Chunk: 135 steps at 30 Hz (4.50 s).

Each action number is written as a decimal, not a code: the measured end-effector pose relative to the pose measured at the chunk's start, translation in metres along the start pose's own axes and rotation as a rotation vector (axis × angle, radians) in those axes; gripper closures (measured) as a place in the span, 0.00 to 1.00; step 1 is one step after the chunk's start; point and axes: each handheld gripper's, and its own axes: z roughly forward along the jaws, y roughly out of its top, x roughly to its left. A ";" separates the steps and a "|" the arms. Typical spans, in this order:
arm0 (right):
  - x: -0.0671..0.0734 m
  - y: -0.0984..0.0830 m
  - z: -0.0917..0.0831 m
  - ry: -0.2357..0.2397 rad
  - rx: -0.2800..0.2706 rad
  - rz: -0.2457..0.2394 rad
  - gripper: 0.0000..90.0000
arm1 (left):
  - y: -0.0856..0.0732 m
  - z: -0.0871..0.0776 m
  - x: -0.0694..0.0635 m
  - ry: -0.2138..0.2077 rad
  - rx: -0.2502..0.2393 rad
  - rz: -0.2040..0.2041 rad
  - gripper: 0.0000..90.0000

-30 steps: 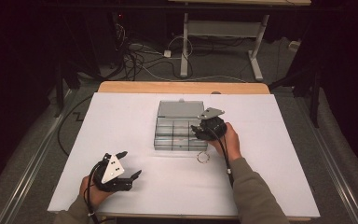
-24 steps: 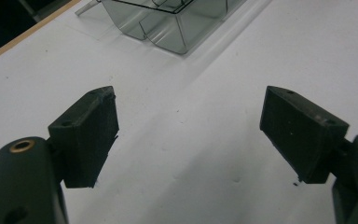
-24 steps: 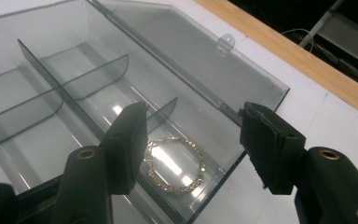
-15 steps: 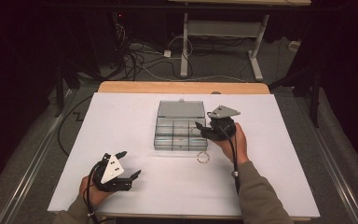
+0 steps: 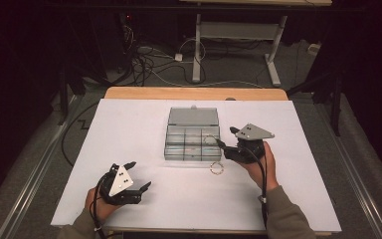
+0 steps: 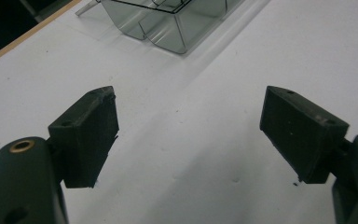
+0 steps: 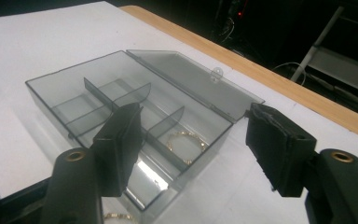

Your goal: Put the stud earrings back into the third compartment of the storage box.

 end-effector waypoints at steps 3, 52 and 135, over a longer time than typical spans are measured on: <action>0.002 -0.004 -0.010 0.007 -0.009 -0.009 0.39 | 0.001 -0.001 0.000 0.002 -0.002 0.005 0.20; 0.032 -0.056 0.027 0.156 0.328 0.049 0.54 | 0.002 -0.001 -0.003 0.001 0.008 0.031 0.20; 0.056 -0.057 0.014 0.350 0.311 -0.089 0.54 | 0.003 -0.001 -0.004 -0.009 0.004 0.039 0.20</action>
